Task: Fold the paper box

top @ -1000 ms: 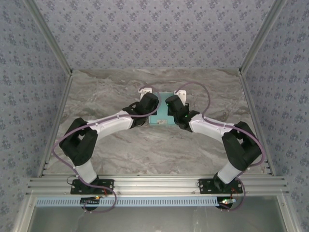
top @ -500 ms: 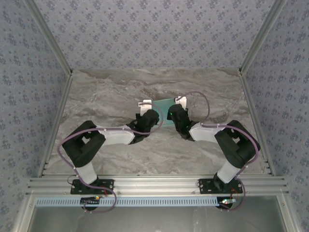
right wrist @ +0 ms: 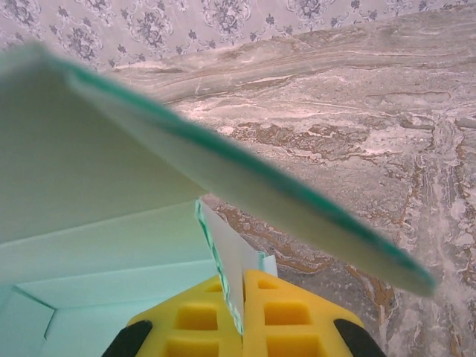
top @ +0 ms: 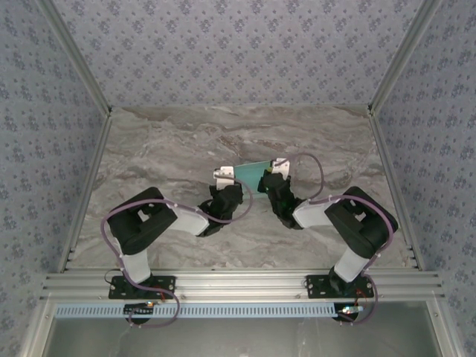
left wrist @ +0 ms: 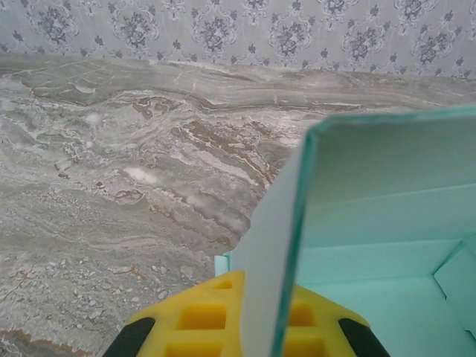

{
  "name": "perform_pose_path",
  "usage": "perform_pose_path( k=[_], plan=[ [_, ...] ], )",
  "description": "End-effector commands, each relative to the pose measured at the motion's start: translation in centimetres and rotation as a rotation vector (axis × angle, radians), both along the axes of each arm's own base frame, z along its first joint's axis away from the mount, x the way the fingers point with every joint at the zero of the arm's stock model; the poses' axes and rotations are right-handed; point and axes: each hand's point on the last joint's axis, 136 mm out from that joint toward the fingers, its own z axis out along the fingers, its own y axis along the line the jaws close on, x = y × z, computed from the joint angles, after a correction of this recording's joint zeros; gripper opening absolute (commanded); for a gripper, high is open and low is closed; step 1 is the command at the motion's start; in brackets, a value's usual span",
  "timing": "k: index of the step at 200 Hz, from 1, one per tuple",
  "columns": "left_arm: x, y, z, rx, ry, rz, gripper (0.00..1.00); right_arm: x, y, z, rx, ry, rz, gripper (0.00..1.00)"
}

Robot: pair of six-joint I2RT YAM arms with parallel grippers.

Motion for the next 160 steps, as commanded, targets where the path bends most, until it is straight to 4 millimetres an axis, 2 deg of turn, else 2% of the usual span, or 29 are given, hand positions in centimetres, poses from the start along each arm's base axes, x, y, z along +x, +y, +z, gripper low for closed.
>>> perform_pose_path(
  k=[1,26,64,160],
  plan=[
    [-0.7,1.8,-2.6,0.080,0.018,0.047,0.00,-1.0,-1.7,-2.1,-0.008,0.028,-0.072,0.02],
    [-1.0,2.3,-3.4,0.093,0.023,0.055,0.00,-1.8,-1.8,-2.9,-0.005,0.032,-0.079,0.02],
    [-1.2,2.7,-3.1,0.108,0.010,0.062,0.06,-2.7,-2.3,-3.8,-0.008,0.035,-0.096,0.01],
    [-1.2,3.0,-2.4,0.096,-0.002,0.077,0.13,-3.9,-3.0,-5.3,-0.044,0.064,-0.117,0.00]
  ],
)
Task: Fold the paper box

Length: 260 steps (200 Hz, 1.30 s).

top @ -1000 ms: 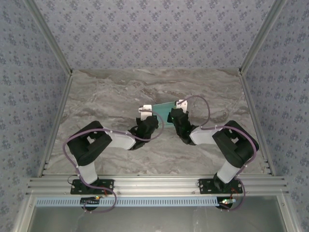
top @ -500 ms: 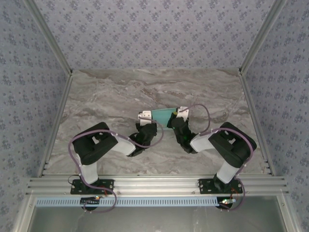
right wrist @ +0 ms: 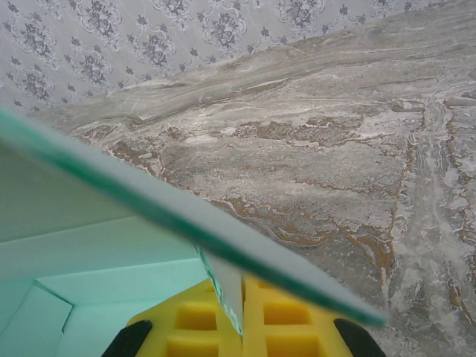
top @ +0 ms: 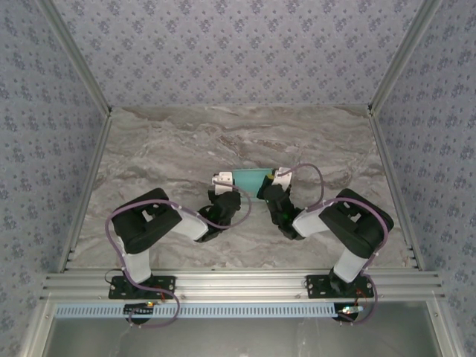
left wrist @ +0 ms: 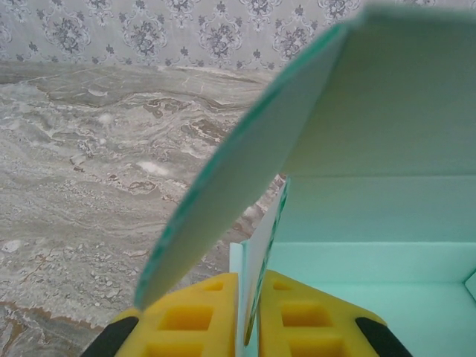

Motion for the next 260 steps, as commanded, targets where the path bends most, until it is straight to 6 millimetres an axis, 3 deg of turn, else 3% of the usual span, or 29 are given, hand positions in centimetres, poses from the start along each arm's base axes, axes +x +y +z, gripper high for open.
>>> perform_pose_path(
  k=[1,39,141,166,197,222,244,260],
  plan=[
    [-0.4,2.1,-1.6,0.078,0.026,0.068,0.13,-1.8,-3.0,-4.7,-0.114,0.123,-0.078,0.00],
    [-0.4,2.1,-0.6,0.064,0.021,0.061,0.15,-1.8,-3.1,-4.6,-0.137,0.120,-0.078,0.00],
    [-1.4,2.1,1.7,0.038,0.062,0.000,0.32,-1.2,-2.8,-3.6,-0.193,0.111,-0.076,0.00],
    [-1.6,2.2,3.2,0.036,0.058,-0.033,0.34,-1.0,-2.6,-2.8,-0.211,0.108,-0.071,0.00],
    [-1.1,2.6,4.4,0.021,0.138,-0.165,0.36,-0.5,-2.7,-1.6,-0.238,0.110,-0.062,0.00],
    [-0.6,2.1,4.4,0.053,0.214,-0.375,0.41,-0.1,-2.7,-1.1,-0.250,0.120,-0.045,0.00],
    [0.1,2.4,4.3,0.070,0.230,-0.485,0.60,0.1,-2.7,-1.0,-0.259,0.127,-0.032,0.00],
    [1.1,2.4,4.0,0.083,0.261,-0.548,0.64,0.2,-2.6,-1.0,-0.266,0.132,-0.020,0.00]
  ],
)
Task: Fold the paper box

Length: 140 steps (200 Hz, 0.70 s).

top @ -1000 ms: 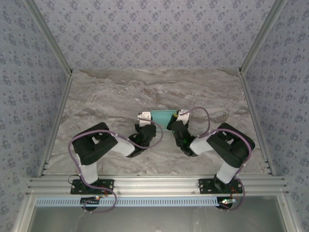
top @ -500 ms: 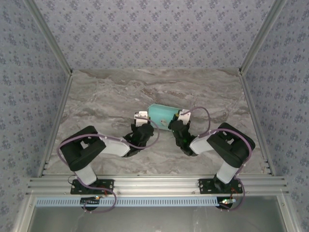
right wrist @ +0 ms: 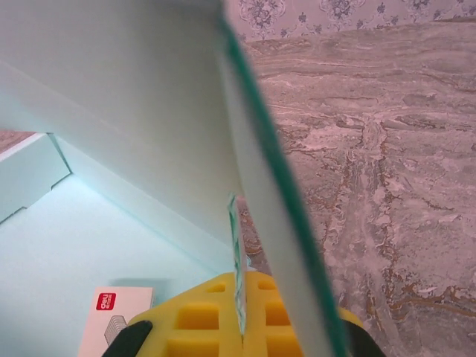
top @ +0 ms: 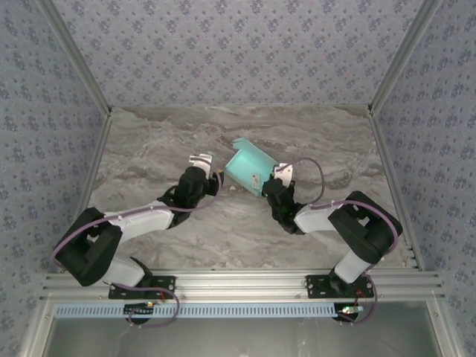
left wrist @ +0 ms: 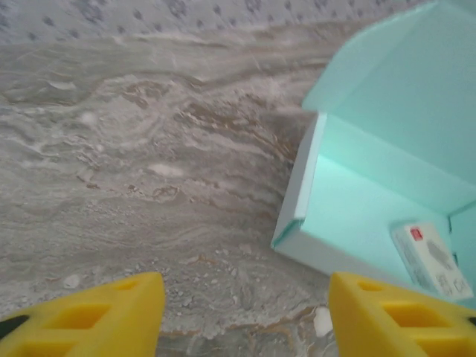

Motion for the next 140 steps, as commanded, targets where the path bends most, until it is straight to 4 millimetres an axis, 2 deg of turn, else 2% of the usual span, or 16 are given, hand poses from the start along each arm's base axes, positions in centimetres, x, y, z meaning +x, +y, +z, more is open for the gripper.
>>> perform_pose_path(
  k=[1,42,69,87,118,140],
  plan=[
    [0.0,-2.4,0.2,0.015,0.051,-0.245,0.64,-0.4,-0.5,-1.4,-0.085,0.078,0.029,0.00],
    [3.1,-2.9,1.0,0.023,0.030,-0.388,0.70,-0.1,-0.3,-1.1,-0.106,0.105,0.076,0.00],
    [5.4,-3.0,0.8,0.067,0.012,-0.482,0.74,0.3,-0.3,-0.9,-0.114,0.137,0.133,0.00],
    [6.2,-3.4,1.1,0.055,-0.001,-0.566,0.75,0.5,-0.4,-1.0,-0.116,0.159,0.171,0.00],
    [5.5,-5.3,1.8,0.018,0.002,-0.721,0.76,0.9,-0.6,-1.1,-0.115,0.184,0.203,0.00],
    [5.2,-5.7,1.7,0.009,0.014,-0.762,0.77,1.3,-0.7,-0.8,-0.115,0.188,0.213,0.00]
  ],
)
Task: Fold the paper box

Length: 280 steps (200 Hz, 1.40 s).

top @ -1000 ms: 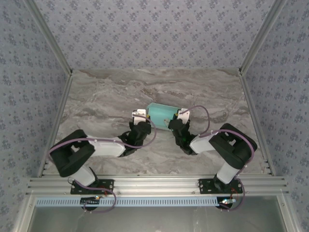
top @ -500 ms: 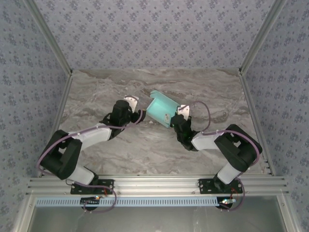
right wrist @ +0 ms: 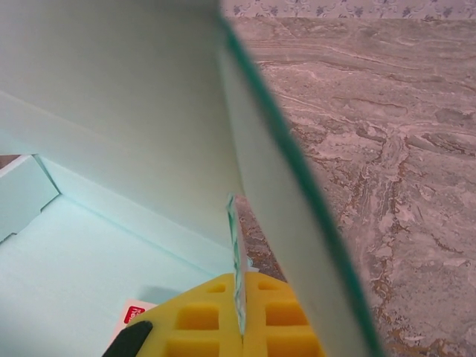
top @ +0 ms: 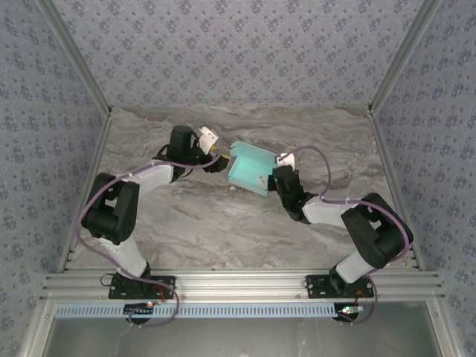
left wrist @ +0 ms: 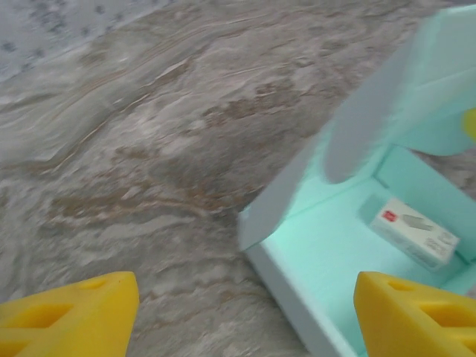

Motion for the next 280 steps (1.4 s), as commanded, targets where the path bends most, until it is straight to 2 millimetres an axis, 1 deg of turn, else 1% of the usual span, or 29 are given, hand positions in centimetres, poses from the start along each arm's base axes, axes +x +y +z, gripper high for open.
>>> perform_pose_path(
  k=[1,31,48,59,90,106,119,157,173,185,213,231,255,270,280],
  plan=[
    [-1.6,-1.7,0.8,-0.031,0.002,-0.157,0.77,-0.6,0.0,-1.4,-0.049,0.082,0.056,0.00],
    [-0.7,-2.0,1.1,-0.026,-0.001,-0.156,0.76,-0.3,0.1,-1.2,-0.063,0.087,0.076,0.00],
    [-0.3,-2.3,1.1,-0.021,0.006,-0.163,0.72,-0.2,0.2,-1.2,-0.065,0.091,0.081,0.00],
    [-0.2,-2.5,1.0,-0.017,0.018,-0.177,0.67,-0.2,0.2,-1.2,-0.067,0.093,0.084,0.00],
    [-0.4,-2.7,0.6,-0.017,0.051,-0.202,0.45,0.0,0.0,-1.1,-0.068,0.096,0.084,0.00],
    [-0.6,-2.9,0.6,-0.019,0.061,-0.210,0.37,0.1,0.1,-0.9,-0.066,0.092,0.086,0.00],
    [-0.6,-2.9,0.5,-0.018,0.070,-0.213,0.34,0.1,0.2,-0.9,-0.067,0.093,0.089,0.00],
    [-0.2,-3.0,0.1,-0.015,0.091,-0.214,0.34,0.4,0.4,-0.6,-0.066,0.091,0.098,0.00],
    [-0.2,-3.1,0.1,-0.014,0.098,-0.216,0.30,0.5,0.4,-0.6,-0.067,0.091,0.099,0.00],
    [-0.2,-3.1,0.1,-0.013,0.100,-0.215,0.25,0.5,0.5,-0.5,-0.066,0.090,0.099,0.00],
    [-0.1,-3.1,0.2,-0.025,0.108,-0.197,0.09,0.8,0.7,-0.3,-0.068,0.096,0.099,0.00],
    [0.5,-3.0,0.5,-0.035,0.098,-0.123,0.00,1.0,0.4,0.2,-0.072,0.112,0.064,0.00],
    [1.3,-2.6,1.4,-0.085,0.069,0.074,0.00,1.3,-0.4,1.1,-0.084,0.117,-0.036,0.00],
    [1.1,-2.6,1.7,-0.090,0.078,0.198,0.00,1.5,-0.6,1.6,-0.091,0.114,-0.098,0.00],
    [0.7,-3.0,1.8,-0.081,0.067,0.261,0.00,1.6,-0.6,1.8,-0.091,0.107,-0.129,0.00]
  ],
)
